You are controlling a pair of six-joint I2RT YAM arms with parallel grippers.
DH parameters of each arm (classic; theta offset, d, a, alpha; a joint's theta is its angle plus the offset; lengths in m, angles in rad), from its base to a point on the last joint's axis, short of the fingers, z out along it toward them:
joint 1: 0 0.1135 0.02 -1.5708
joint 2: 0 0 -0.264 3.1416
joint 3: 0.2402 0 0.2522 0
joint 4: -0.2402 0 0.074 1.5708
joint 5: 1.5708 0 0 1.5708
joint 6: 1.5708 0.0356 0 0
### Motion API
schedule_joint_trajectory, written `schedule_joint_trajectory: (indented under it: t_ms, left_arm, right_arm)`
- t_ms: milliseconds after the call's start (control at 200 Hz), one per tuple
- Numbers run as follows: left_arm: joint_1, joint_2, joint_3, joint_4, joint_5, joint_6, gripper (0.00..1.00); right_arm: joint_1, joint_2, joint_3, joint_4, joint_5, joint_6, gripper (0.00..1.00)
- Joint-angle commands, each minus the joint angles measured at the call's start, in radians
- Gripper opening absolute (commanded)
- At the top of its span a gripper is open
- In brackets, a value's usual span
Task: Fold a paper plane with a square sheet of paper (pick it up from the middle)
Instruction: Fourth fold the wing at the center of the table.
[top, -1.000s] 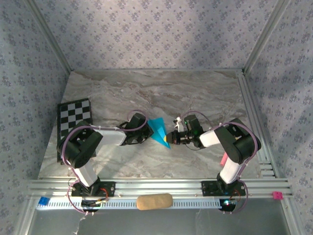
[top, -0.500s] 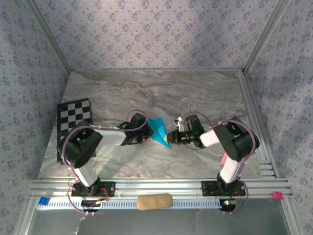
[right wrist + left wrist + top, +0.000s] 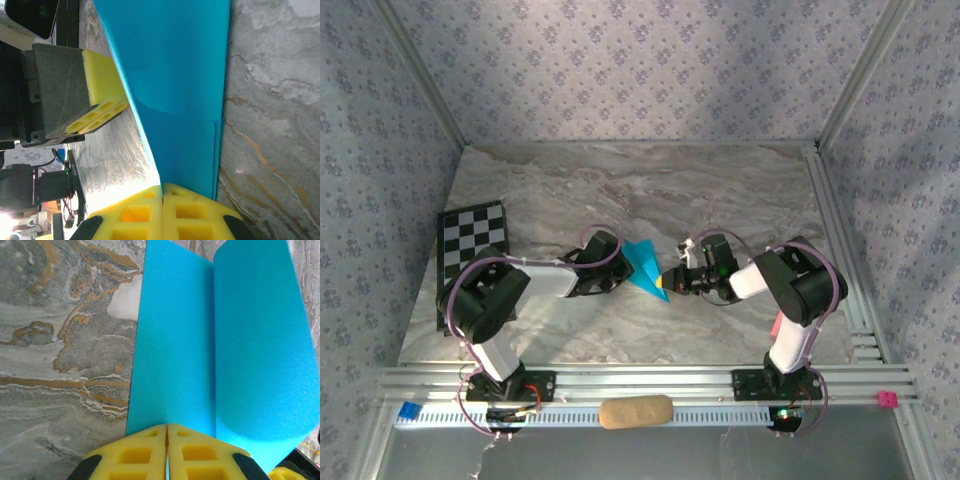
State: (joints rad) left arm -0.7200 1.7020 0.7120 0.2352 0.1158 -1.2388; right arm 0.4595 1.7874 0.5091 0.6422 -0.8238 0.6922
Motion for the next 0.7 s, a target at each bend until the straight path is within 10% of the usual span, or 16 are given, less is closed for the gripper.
schedule_joint_trajectory:
  t_ms: [0, 695]
  left_arm:
    - [0.000, -0.007, 0.010, -0.067, -0.025, 0.020, 0.11]
    - [-0.022, -0.026, 0.074, 0.059, 0.067, 0.140, 0.15]
  right_arm:
    - [-0.007, 0.027, -0.005, -0.020, -0.009, 0.011, 0.00]
    - [-0.016, 0.061, 0.014, -0.035, -0.034, 0.033, 0.00]
